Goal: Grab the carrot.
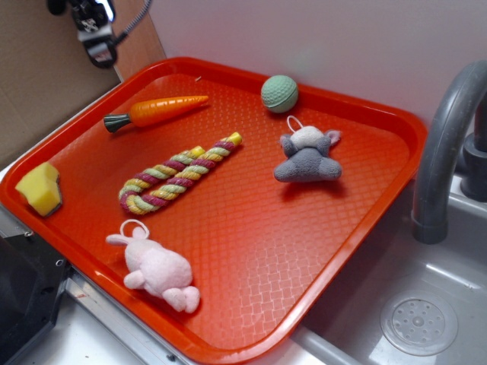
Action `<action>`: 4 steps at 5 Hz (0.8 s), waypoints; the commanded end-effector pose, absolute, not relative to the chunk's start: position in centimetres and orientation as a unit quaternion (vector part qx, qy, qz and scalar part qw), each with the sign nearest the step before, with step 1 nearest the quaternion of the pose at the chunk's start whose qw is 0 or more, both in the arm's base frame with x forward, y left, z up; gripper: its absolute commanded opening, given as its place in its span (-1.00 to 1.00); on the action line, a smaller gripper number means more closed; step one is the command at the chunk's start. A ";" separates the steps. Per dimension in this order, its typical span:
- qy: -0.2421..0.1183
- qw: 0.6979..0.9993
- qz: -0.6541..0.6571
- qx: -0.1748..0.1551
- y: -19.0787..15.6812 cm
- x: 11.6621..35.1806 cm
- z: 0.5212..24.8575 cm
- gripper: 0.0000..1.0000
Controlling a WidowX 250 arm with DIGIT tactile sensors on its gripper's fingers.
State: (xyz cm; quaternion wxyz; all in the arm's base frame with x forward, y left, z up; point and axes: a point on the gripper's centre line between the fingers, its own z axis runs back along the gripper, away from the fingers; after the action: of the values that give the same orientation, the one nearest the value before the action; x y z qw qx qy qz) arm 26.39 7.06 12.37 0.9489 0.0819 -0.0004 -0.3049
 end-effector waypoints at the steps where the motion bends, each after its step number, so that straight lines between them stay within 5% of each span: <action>1: 0.021 0.946 -0.312 0.082 8.7 27.9 5.9 1.00; 3: 0.045 0.948 -0.305 0.081 8.8 28.8 1.9 1.00; 4: -0.002 0.955 -0.292 0.052 8.2 28.0 2.4 -1.00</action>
State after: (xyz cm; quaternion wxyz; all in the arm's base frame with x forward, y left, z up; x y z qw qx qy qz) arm 27.88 7.87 2.05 0.9554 0.0473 0.0090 -0.2912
